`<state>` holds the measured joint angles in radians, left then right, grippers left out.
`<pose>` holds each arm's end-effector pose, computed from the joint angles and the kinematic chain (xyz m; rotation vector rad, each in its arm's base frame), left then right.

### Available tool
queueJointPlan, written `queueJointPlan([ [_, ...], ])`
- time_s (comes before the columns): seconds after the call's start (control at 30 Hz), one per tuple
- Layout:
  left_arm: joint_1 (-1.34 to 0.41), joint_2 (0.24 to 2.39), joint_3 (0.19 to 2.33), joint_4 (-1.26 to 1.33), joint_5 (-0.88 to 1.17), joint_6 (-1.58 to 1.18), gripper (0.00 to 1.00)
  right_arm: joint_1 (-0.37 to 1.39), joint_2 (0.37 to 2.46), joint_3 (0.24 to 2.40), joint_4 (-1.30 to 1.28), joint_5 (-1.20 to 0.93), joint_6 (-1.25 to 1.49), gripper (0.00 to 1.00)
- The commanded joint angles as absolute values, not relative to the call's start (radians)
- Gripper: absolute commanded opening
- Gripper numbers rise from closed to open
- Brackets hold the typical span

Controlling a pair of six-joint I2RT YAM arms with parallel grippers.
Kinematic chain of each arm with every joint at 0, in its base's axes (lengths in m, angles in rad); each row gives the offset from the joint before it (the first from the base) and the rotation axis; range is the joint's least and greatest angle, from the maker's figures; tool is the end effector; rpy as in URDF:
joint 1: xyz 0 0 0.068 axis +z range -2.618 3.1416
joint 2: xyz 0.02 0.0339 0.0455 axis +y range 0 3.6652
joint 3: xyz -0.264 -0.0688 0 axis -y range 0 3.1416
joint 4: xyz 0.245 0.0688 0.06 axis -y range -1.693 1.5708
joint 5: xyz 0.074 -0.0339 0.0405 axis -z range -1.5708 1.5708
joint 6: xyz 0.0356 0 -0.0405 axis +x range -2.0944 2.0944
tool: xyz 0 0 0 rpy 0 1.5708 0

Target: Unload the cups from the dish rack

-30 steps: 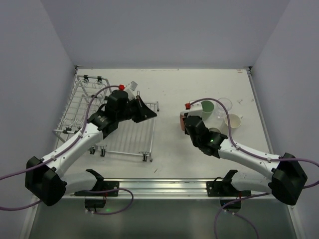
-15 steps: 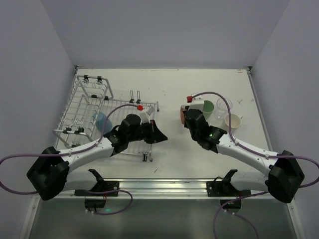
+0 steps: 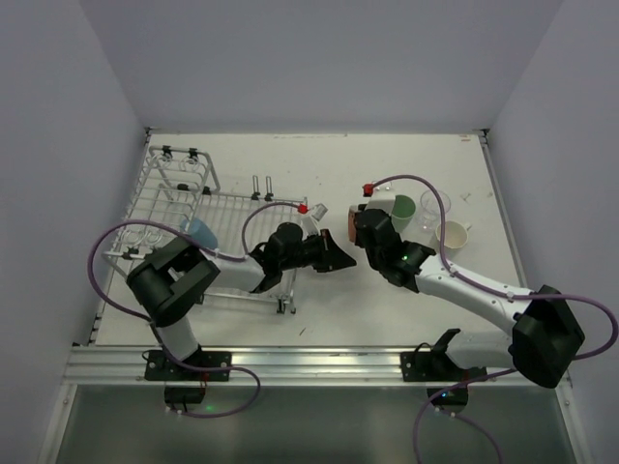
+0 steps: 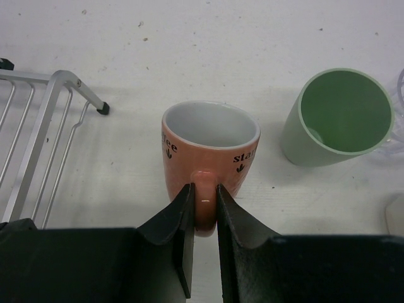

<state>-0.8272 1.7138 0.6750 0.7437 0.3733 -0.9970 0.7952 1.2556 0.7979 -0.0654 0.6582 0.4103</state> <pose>0.2180 -0.2562 0.1629 0.1181 2.1781 -1.5159 0.2067 0.1796 0.2590 0.0046 1.9782 0.0896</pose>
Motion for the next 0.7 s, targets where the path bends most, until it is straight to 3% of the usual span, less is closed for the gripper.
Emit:
queueJointPlan([
  [0.0,-0.833,1.762,0.758,0.884,0.405,-1.035,0.0,0.785,1.232,0.793,0.032,0.677,0.419,0.0],
  [0.67,-0.828,2.043,1.006,0.838,0.443,-1.075,0.0,0.765,1.218,0.741,0.106,0.67,0.347,0.0],
])
